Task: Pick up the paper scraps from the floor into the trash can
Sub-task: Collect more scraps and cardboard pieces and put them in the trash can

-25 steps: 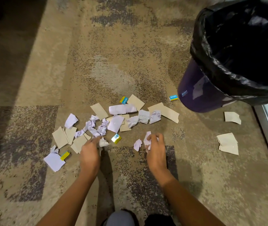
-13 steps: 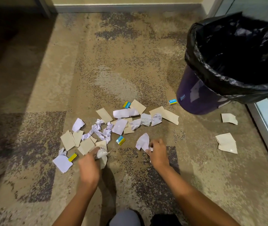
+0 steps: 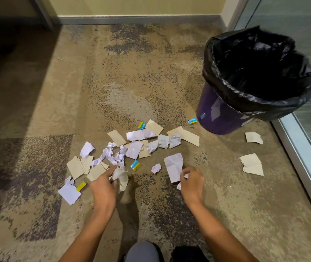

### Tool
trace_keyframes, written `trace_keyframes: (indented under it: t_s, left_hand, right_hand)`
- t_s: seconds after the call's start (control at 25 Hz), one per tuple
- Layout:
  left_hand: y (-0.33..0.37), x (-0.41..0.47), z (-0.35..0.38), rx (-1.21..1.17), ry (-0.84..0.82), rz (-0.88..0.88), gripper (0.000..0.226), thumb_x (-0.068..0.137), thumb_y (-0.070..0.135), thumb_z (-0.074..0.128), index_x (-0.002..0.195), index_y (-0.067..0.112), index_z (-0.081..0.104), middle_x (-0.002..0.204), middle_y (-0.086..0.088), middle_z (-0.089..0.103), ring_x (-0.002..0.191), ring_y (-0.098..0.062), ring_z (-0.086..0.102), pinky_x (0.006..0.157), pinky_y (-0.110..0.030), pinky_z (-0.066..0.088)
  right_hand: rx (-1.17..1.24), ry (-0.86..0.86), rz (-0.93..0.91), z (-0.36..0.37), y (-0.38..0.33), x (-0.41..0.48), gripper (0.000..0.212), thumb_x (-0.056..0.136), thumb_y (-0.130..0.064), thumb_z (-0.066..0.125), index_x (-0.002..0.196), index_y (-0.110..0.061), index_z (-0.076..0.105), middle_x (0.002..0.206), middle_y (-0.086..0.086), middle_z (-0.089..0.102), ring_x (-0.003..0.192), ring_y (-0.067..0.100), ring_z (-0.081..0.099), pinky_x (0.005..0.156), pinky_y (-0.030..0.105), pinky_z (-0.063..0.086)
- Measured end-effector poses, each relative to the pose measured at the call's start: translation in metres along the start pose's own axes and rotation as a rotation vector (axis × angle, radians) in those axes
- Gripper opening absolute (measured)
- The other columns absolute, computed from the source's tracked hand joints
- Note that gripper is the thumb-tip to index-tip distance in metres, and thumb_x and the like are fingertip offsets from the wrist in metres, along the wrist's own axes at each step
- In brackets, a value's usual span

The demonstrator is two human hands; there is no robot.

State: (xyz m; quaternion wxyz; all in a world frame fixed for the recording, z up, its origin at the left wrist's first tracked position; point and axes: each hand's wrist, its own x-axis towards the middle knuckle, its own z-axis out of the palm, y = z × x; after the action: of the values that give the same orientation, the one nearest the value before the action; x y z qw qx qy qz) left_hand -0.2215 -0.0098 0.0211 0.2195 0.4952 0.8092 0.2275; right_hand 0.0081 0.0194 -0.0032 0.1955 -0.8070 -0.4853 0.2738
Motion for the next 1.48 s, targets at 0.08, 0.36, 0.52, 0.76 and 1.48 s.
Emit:
trace_keyframes:
  t_s: [0.08, 0.36, 0.52, 0.76, 1.48]
  left_hand:
    - [0.027, 0.002, -0.003, -0.074, -0.001, 0.021, 0.025, 0.084, 0.003, 0.059, 0.096, 0.019, 0.074, 0.070, 0.004, 0.069, 0.057, -0.011, 0.054, 0.051, -0.023, 0.036]
    - [0.206, 0.030, -0.012, -0.457, -0.077, 0.294, 0.030, 0.082, 0.008, 0.066, 0.108, 0.020, 0.072, 0.091, 0.013, 0.069, 0.079, 0.001, 0.058, 0.066, -0.012, 0.044]
    - [0.313, 0.038, -0.017, -0.617, -0.156, 0.352, 0.036, 0.080, 0.007, 0.066, 0.114, 0.019, 0.068, 0.096, 0.010, 0.070, 0.082, 0.002, 0.060, 0.069, -0.002, 0.044]
    - [0.407, 0.054, 0.018, -0.528, -0.326, 0.235, 0.031, 0.092, 0.028, 0.051, 0.115, 0.010, 0.063, 0.110, -0.010, 0.067, 0.101, -0.027, 0.061, 0.083, -0.029, 0.047]
    - [0.280, 0.016, 0.026, -0.675, -0.233, 0.228, 0.033, 0.096, 0.030, 0.040, 0.073, 0.031, 0.064, 0.072, 0.003, 0.066, 0.071, -0.017, 0.063, 0.076, -0.044, 0.056]
  right_hand:
    - [0.062, 0.064, -0.017, -0.015, -0.007, 0.000, 0.011, 0.089, -0.005, 0.058, 0.086, -0.011, 0.066, 0.093, -0.002, 0.054, 0.083, 0.012, 0.051, 0.069, 0.020, 0.035]
    - [0.445, 0.488, -0.193, -0.125, -0.063, 0.035, 0.004, 0.088, -0.011, 0.062, 0.089, -0.010, 0.065, 0.095, -0.002, 0.058, 0.083, 0.009, 0.052, 0.068, 0.002, 0.034]
    - [0.514, 0.658, -0.148, -0.190, -0.087, 0.077, 0.008, 0.090, -0.019, 0.061, 0.092, -0.012, 0.065, 0.100, -0.003, 0.059, 0.083, 0.005, 0.051, 0.065, -0.001, 0.033]
    - [0.589, 0.549, 0.053, -0.239, -0.096, 0.160, 0.020, 0.089, -0.021, 0.061, 0.105, -0.010, 0.059, 0.115, 0.012, 0.060, 0.097, 0.021, 0.057, 0.076, 0.022, 0.037]
    - [0.420, 0.563, -0.396, -0.182, -0.070, 0.065, 0.013, 0.090, -0.007, 0.056, 0.092, -0.012, 0.068, 0.090, -0.003, 0.059, 0.080, -0.001, 0.053, 0.072, 0.006, 0.040]
